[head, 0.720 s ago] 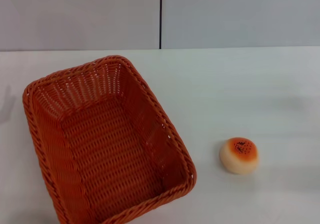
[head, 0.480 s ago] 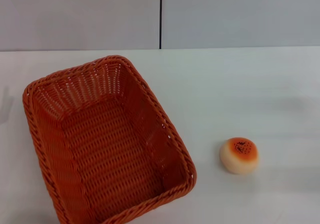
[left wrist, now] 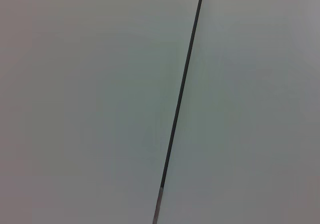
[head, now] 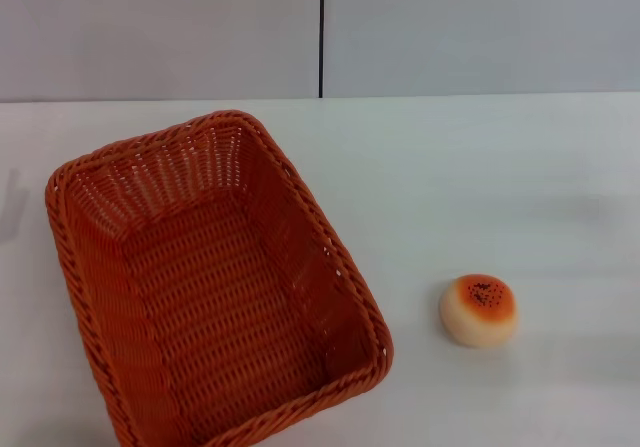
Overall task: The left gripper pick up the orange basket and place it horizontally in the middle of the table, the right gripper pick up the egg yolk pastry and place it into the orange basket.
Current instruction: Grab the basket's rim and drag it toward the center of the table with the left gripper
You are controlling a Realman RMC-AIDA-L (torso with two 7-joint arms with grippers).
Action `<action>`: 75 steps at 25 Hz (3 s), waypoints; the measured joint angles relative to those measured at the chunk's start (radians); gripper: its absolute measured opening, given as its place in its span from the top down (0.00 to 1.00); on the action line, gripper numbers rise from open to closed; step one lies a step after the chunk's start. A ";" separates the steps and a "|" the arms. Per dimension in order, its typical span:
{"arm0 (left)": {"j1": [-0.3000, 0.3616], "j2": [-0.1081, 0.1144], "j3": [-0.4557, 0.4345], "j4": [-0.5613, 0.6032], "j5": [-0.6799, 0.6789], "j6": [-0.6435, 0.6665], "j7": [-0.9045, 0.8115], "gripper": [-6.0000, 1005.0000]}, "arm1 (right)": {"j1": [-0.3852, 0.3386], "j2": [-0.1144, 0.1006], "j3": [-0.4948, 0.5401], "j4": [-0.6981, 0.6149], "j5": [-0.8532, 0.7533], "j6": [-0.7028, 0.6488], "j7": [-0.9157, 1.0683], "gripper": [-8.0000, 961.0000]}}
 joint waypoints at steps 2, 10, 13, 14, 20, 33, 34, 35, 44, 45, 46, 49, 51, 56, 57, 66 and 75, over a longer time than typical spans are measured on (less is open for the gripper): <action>-0.003 0.002 0.001 0.004 0.001 -0.002 -0.004 0.18 | 0.001 0.000 0.000 0.001 0.000 0.000 0.000 0.43; -0.010 0.011 0.170 0.278 0.084 -0.075 -0.285 0.19 | 0.003 -0.001 -0.002 0.005 0.000 0.002 0.003 0.43; -0.004 0.013 0.278 0.511 0.161 -0.140 -0.511 0.19 | 0.000 -0.001 0.000 0.006 0.000 0.002 0.004 0.43; -0.002 0.015 0.299 0.569 0.188 -0.150 -0.564 0.19 | -0.001 -0.001 0.000 0.006 0.000 0.003 0.004 0.43; -0.021 0.031 0.388 1.027 0.504 -0.163 -0.993 0.19 | -0.004 0.000 0.000 0.008 0.000 0.008 0.003 0.43; -0.234 0.014 0.560 1.617 1.246 0.061 -1.449 0.20 | 0.005 -0.002 0.000 0.005 0.000 0.008 0.005 0.43; -0.234 0.014 0.560 1.617 1.246 0.061 -1.449 0.20 | 0.006 -0.002 0.000 0.005 0.000 0.008 0.005 0.43; -0.234 0.014 0.560 1.617 1.246 0.061 -1.449 0.20 | 0.007 -0.002 0.000 0.005 0.000 0.008 0.005 0.43; -0.372 0.001 0.809 1.646 1.585 0.150 -1.592 0.20 | 0.007 0.000 0.000 0.007 0.000 0.008 0.006 0.43; -0.380 0.001 0.815 1.639 1.589 0.158 -1.596 0.20 | 0.007 0.000 0.000 0.007 0.000 0.008 0.006 0.43; -0.390 0.001 0.826 1.626 1.598 0.171 -1.603 0.20 | 0.007 0.000 0.000 0.008 0.000 0.008 0.006 0.43; -0.403 -0.001 0.897 1.587 1.623 0.176 -1.646 0.21 | 0.008 0.000 0.000 0.008 0.000 0.004 0.007 0.43; -0.404 -0.002 0.935 1.573 1.638 0.169 -1.672 0.21 | 0.008 0.000 0.000 0.008 0.000 -0.001 0.008 0.43; -0.399 -0.005 1.018 1.552 1.672 0.102 -1.751 0.21 | 0.008 0.000 -0.004 0.008 0.000 0.001 0.009 0.43; -0.399 -0.005 1.018 1.552 1.672 0.102 -1.751 0.21 | 0.008 0.000 -0.005 0.008 0.000 0.003 0.009 0.43; -0.400 -0.005 1.070 1.463 1.685 -0.001 -1.780 0.22 | 0.000 0.000 -0.001 0.008 -0.002 0.004 0.009 0.43; -0.421 -0.005 1.137 1.357 1.729 -0.109 -1.814 0.22 | -0.001 -0.002 0.000 0.009 -0.003 0.011 0.004 0.43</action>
